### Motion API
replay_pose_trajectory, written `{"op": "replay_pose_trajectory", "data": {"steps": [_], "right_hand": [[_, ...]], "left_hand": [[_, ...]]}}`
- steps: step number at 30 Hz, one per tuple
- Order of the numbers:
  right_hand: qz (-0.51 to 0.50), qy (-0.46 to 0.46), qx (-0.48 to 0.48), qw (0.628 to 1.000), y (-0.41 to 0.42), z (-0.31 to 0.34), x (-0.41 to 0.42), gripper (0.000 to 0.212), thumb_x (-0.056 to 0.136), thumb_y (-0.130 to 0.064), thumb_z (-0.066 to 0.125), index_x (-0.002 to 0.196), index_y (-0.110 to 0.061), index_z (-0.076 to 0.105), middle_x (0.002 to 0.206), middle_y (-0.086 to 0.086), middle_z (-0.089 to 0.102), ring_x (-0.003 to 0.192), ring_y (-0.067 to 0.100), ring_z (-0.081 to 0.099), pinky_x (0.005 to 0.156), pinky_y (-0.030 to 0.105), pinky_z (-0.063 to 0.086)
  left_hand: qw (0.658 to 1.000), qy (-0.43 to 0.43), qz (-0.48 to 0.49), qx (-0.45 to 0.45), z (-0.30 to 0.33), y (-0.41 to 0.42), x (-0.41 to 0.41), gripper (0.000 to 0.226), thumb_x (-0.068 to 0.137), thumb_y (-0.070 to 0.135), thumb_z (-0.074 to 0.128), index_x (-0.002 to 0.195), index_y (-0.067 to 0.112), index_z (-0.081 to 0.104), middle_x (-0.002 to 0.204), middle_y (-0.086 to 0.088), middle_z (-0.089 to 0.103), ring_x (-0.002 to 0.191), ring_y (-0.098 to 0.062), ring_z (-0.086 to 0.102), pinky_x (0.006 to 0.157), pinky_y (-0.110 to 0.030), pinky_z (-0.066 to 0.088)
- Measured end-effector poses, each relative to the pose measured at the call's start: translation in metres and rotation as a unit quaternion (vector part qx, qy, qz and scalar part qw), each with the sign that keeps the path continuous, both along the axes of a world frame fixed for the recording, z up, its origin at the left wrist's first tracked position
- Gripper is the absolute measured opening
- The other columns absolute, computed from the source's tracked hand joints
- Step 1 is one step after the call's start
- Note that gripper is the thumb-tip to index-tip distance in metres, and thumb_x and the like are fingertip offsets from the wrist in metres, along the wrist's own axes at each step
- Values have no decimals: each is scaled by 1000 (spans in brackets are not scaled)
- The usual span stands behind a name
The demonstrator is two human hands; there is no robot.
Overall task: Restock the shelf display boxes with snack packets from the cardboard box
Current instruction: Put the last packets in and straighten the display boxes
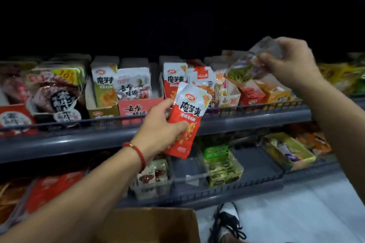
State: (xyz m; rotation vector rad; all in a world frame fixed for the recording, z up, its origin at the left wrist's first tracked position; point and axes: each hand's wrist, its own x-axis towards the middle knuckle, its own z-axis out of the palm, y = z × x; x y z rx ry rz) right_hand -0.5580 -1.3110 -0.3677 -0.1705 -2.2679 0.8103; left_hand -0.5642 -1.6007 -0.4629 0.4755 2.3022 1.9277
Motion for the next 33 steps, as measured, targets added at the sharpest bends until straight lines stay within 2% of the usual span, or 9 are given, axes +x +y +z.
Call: {"op": "replay_pose_trajectory", "data": {"steps": [3,6,11,14,17,19,23,27,33], "right_hand": [[-17,-34,43,998,4,7,-41,20,98,-23,65,118,-21,62,116,9,68,100,26,70,80,43,61],[-38,-108,95,989,5,3,-79,51,99,-22,65,146,-12,49,136,16,58,116,34,62,78,36,50],[-20,-227,199,953,6,-18,-127,57,90,-22,75,141,-20,51,135,12,58,115,34,60,85,37,49],[-16,-260,248,933,10,-39,-137,61,82,-19,82,135,-17,52,126,15,58,103,32,58,78,39,47],[1,-224,282,933,13,-54,-141,73,78,-18,85,140,-9,46,132,18,56,121,36,53,93,44,49],[7,-195,310,930,13,-60,-142,71,78,-16,85,136,-7,45,132,18,54,124,35,47,99,46,46],[-14,-135,348,928,17,-71,-144,66,75,-11,86,128,-8,45,125,15,54,115,31,47,93,41,45],[-25,-117,351,929,18,-72,-142,63,75,-10,85,125,-8,45,122,15,53,111,31,46,87,39,45],[-44,-90,354,930,14,-61,-141,72,80,-20,83,139,-11,41,133,14,48,122,32,48,81,44,52]], "left_hand": [[1000,-5,6,-5,6,7,-6,37,85,-2,75,112,22,64,97,3,78,82,-7,76,74,-29,63],[1000,-6,17,-10,5,7,-8,38,85,-3,75,112,22,64,98,3,79,83,-6,75,77,-30,62],[999,-20,29,-24,2,1,-13,38,85,-2,76,112,22,64,96,5,78,83,-7,75,78,-32,63],[999,-21,36,-30,-1,-1,-16,38,85,-4,76,112,21,65,98,3,79,85,-10,76,80,-34,63],[999,-24,35,-33,-4,-1,-17,38,85,-3,75,112,21,64,98,3,79,85,-11,76,78,-33,63],[999,-28,28,-38,-5,1,-17,37,86,-2,76,110,22,63,98,5,79,84,-9,76,76,-30,63],[999,-28,21,-33,-4,4,-21,35,86,-5,74,108,19,64,96,5,79,81,-7,76,69,-21,61],[999,-28,20,-36,-5,4,-22,36,86,-6,74,109,19,64,96,4,79,82,-9,76,68,-21,62],[998,-31,22,-40,-5,5,-24,38,86,-4,75,113,20,63,97,4,79,85,-10,76,76,-28,63]]}}
